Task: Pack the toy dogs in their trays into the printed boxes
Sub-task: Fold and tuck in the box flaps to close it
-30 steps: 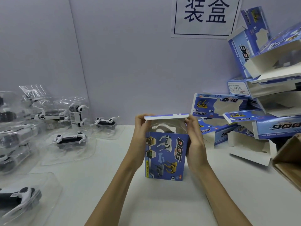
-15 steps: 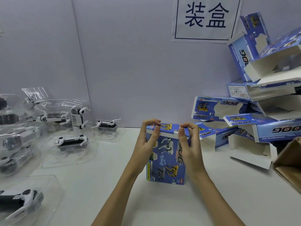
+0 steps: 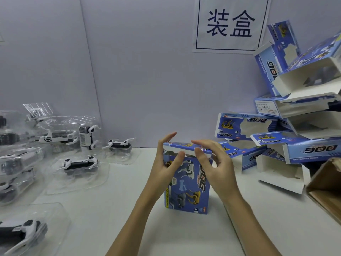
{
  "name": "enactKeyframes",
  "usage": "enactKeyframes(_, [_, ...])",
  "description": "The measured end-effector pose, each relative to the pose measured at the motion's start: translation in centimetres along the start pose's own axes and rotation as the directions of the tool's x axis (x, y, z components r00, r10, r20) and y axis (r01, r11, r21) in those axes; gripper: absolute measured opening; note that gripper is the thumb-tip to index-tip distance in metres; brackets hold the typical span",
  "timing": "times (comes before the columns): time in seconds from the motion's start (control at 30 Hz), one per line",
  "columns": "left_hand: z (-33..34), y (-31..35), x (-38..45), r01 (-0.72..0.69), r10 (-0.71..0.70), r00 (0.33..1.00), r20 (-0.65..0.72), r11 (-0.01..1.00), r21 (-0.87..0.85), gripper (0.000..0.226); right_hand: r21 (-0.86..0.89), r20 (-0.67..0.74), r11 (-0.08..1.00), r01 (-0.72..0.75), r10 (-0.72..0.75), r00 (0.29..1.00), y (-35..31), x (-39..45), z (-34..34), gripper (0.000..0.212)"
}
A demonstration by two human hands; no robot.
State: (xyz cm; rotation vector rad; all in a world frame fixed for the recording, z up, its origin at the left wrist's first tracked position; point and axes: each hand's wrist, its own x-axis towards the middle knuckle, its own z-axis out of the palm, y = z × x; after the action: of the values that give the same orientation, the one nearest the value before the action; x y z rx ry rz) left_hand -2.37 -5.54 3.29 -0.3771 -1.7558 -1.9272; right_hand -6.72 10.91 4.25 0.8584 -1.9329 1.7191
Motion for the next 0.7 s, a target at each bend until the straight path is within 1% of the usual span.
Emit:
enactKeyframes(0.07, [-0.1, -0.1, 0.1, 0.0, -0.001, 0.999, 0.043, 1.0, 0.022, 0.066, -0.054, 0.079, 0.998, -0.034, 0.039, 0.996, -1.0, 0.8, -1.1, 0.03])
enactKeyframes(0.13, [-0.4, -0.2, 0.3, -0.003, 0.001, 0.998, 0.064, 1.0, 0.028, 0.067, -0.15, 0.235, 0.985, -0.08, 0.114, 0.965, -2.4, 2.0, -2.3, 0.032])
enactKeyframes(0.17, [-0.5, -0.3, 0.3, -0.004, 0.002, 0.997, 0.072, 0.999, 0.035, 0.067, -0.222, 0.316, 0.971, -0.087, 0.156, 0.936, -3.1, 2.7, -2.7, 0.035])
enactKeyframes(0.23, [-0.7, -0.6, 0.4, 0.01, -0.014, 0.997, 0.079, 0.999, 0.047, 0.071, -0.362, 0.447, 0.931, -0.048, 0.218, 0.868, -4.3, 4.2, -3.3, 0.036])
enactKeyframes(0.3, [-0.8, -1.0, 0.4, 0.024, -0.029, 0.996, 0.081, 0.998, 0.053, 0.076, -0.431, 0.546, 0.902, -0.012, 0.272, 0.793, -5.4, 5.3, -3.3, 0.03])
enactKeyframes(0.33, [-0.8, -1.1, 0.4, 0.023, -0.028, 0.996, 0.083, 0.998, 0.058, 0.078, -0.444, 0.584, 0.896, -0.013, 0.301, 0.754, -5.9, 5.7, -3.0, 0.032])
enactKeyframes(0.37, [-0.8, -1.3, 0.4, 0.02, -0.025, 0.996, 0.083, 0.998, 0.066, 0.08, -0.464, 0.612, 0.886, 0.0, 0.321, 0.723, -6.4, 5.9, -2.7, 0.036])
enactKeyframes(0.4, [-0.8, -1.4, 0.5, 0.019, -0.025, 0.996, 0.081, 0.997, 0.079, 0.081, -0.485, 0.63, 0.873, 0.041, 0.317, 0.709, -6.7, 6.1, -2.3, 0.038])
enactKeyframes(0.47, [-0.9, -1.4, 0.5, 0.023, -0.032, 0.996, 0.083, 0.994, 0.106, 0.083, -0.509, 0.64, 0.85, 0.133, 0.271, 0.719, -7.1, 6.7, -1.8, 0.039])
enactKeyframes(0.63, [-0.6, -1.0, 0.2, -0.014, 0.006, 0.995, 0.103, 0.996, 0.082, 0.08, -0.511, 0.681, 0.842, 0.174, 0.273, 0.68, -6.9, 6.7, -1.6, 0.041])
enactKeyframes(0.7, [-0.3, -0.4, 0.1, 0.019, -0.025, 0.996, 0.083, 0.997, 0.077, 0.078, -0.51, 0.682, 0.832, 0.218, 0.237, 0.692, -6.7, 6.3, -1.4, 0.041])
